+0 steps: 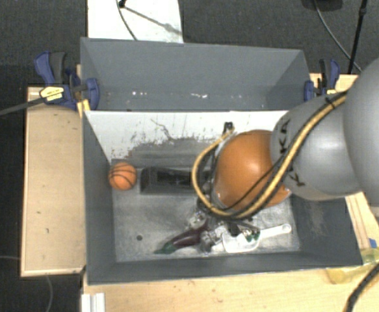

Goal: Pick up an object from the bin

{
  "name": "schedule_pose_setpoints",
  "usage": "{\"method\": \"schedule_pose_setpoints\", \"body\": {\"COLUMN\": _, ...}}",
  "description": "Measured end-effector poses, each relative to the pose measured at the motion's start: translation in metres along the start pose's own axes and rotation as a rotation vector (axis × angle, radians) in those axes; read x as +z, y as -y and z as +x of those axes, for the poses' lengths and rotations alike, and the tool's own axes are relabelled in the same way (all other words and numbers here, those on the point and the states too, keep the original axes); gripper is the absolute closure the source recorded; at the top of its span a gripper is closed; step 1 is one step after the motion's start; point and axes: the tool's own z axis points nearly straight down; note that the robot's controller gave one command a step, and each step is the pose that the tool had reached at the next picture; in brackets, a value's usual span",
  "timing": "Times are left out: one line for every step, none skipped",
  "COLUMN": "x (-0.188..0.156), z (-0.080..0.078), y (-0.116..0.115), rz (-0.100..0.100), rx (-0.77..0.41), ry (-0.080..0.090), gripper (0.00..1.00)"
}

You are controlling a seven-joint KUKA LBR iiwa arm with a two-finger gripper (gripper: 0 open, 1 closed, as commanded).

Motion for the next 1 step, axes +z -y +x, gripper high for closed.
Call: {"method": "schedule_pose_setpoints", "body": {"x": -0.0199, "z": 0.0029, "y": -0.0004, "rz": -0.002, "rx": 0.002, "ry": -0.011, "gripper": 1.00}}
